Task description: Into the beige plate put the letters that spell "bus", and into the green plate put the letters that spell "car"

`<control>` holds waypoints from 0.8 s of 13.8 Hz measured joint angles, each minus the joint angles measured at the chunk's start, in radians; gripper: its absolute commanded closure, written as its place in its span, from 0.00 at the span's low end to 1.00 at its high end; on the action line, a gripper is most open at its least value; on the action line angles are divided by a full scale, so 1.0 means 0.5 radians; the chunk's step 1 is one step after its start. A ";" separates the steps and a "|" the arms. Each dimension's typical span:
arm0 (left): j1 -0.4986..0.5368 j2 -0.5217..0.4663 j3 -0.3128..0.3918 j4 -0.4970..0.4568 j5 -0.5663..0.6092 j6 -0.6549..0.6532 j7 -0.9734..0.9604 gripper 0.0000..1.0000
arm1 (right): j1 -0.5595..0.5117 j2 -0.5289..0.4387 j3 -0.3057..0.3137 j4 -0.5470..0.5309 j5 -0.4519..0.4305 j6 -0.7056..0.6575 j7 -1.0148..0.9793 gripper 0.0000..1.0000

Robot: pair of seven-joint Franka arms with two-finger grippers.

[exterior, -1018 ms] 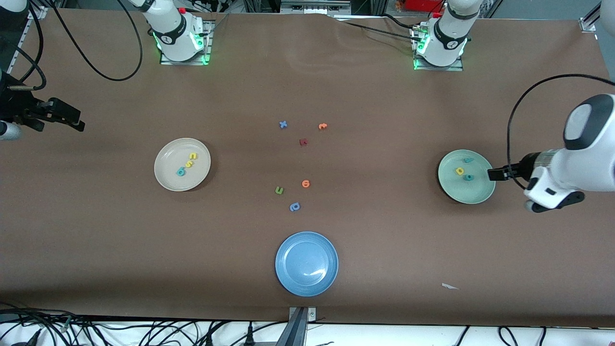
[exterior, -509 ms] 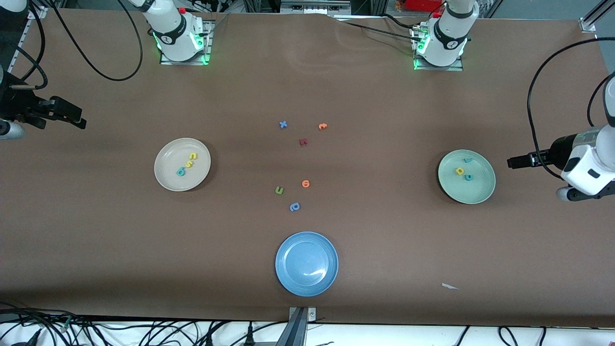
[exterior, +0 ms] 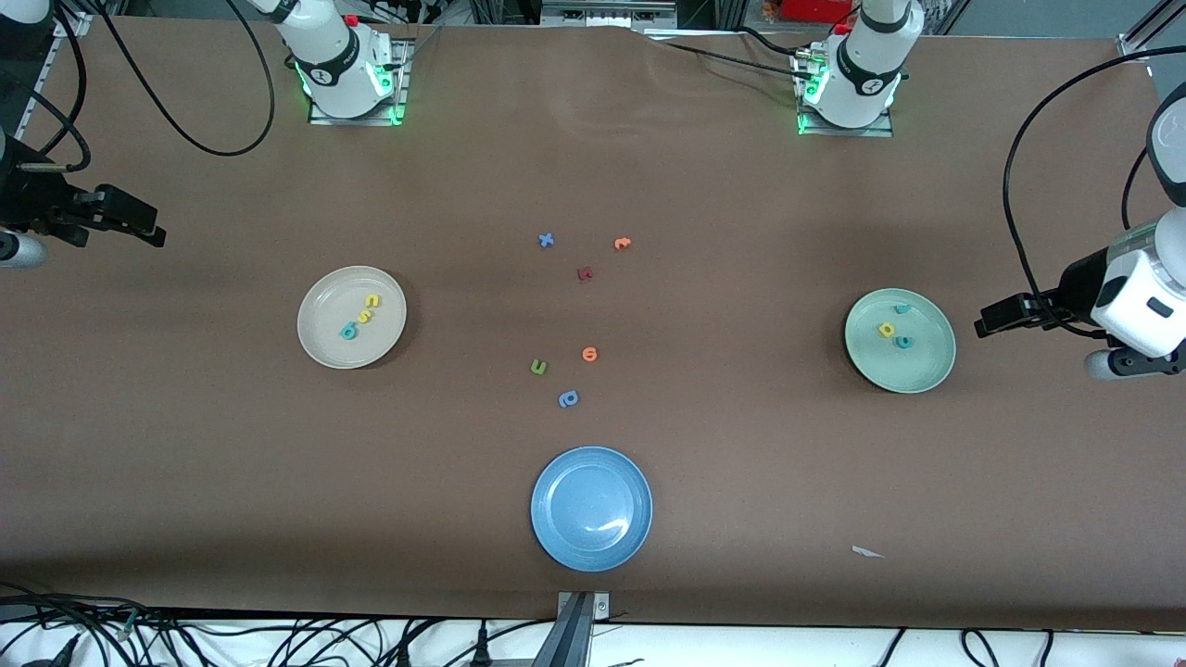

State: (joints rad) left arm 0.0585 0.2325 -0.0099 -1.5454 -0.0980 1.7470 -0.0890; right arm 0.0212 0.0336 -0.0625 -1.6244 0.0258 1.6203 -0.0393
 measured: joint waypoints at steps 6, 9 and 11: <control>-0.018 -0.018 0.029 -0.053 0.087 0.035 0.179 0.02 | -0.003 0.000 -0.002 0.000 0.000 -0.003 0.000 0.00; -0.029 -0.019 0.029 -0.053 0.137 0.034 0.262 0.02 | -0.004 0.000 -0.028 0.000 0.001 -0.003 0.000 0.00; -0.029 -0.020 0.030 -0.053 0.226 0.034 0.302 0.00 | -0.005 0.000 -0.035 0.000 0.002 -0.004 0.000 0.00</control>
State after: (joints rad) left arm 0.0442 0.2224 0.0052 -1.5719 0.0149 1.7639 0.0621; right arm 0.0187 0.0336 -0.0802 -1.6244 0.0269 1.6183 -0.0393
